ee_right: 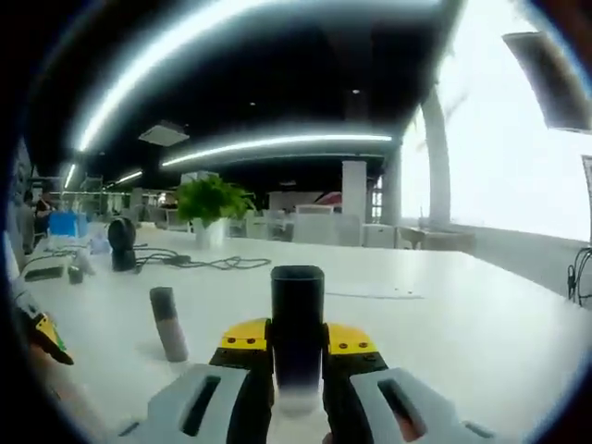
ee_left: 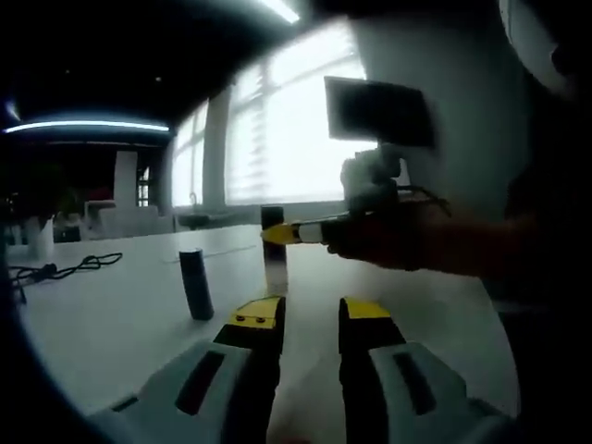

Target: Pick up cosmetic bottle twist off cap place on table pick up cap screw tight cap place on table

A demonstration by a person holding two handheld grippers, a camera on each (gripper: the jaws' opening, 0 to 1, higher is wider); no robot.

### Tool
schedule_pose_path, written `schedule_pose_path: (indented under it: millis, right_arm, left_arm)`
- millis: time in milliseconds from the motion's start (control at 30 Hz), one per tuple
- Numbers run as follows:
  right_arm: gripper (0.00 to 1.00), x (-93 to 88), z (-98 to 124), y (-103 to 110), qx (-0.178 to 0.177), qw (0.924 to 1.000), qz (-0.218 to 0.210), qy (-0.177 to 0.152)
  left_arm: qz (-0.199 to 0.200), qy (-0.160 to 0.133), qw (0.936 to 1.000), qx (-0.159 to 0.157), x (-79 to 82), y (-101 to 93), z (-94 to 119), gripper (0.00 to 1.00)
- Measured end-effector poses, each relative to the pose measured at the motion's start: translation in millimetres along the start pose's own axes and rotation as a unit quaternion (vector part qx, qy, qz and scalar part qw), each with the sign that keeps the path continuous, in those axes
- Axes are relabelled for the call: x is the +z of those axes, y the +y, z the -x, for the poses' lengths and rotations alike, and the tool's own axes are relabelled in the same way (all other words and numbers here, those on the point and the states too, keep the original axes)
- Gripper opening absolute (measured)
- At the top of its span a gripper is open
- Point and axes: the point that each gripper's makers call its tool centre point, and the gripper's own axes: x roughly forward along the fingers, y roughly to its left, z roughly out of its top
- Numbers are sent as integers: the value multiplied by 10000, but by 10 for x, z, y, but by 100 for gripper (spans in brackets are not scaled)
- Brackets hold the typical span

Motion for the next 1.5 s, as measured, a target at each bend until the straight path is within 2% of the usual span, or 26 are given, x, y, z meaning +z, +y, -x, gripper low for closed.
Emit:
schedule_pose_path:
  millis: [200, 367, 533, 833, 1033, 1300, 1367, 1500]
  right_arm:
    - [14, 6, 14, 65, 24, 9993, 356, -64]
    - [15, -25, 19, 22, -30, 9991, 413, -76]
    - [15, -75, 51, 69, 33, 9990, 442, -91]
    - [19, -62, 51, 96, 121, 9996, 215, -103]
    - [30, 49, 91, 74, 186, 9996, 11, -224]
    - [38, 209, 351, 33, 475, 9977, -186, -446]
    - [39, 244, 444, 25, 519, 9973, -185, -489]
    - [40, 294, 631, 27, 625, 9961, -192, -592]
  left_arm:
    - [-12, 30, 10000, 7, -15, 4, -1, 14]
    - [56, -10, 10000, -19, 4, 6, 9, 14]
    - [71, 34, 10000, 34, -16, 30, 7, 14]
    - [0, 108, 9999, 54, -46, 34, -3, 14]
    - [20, 121, 9999, 86, -52, 49, -7, 14]
    - [251, -2, 9995, 189, -5, 118, 2, 15]
    - [357, -25, 9992, 204, 18, 119, 3, 19]
    - [356, -46, 9989, 300, 33, 157, 23, 21]
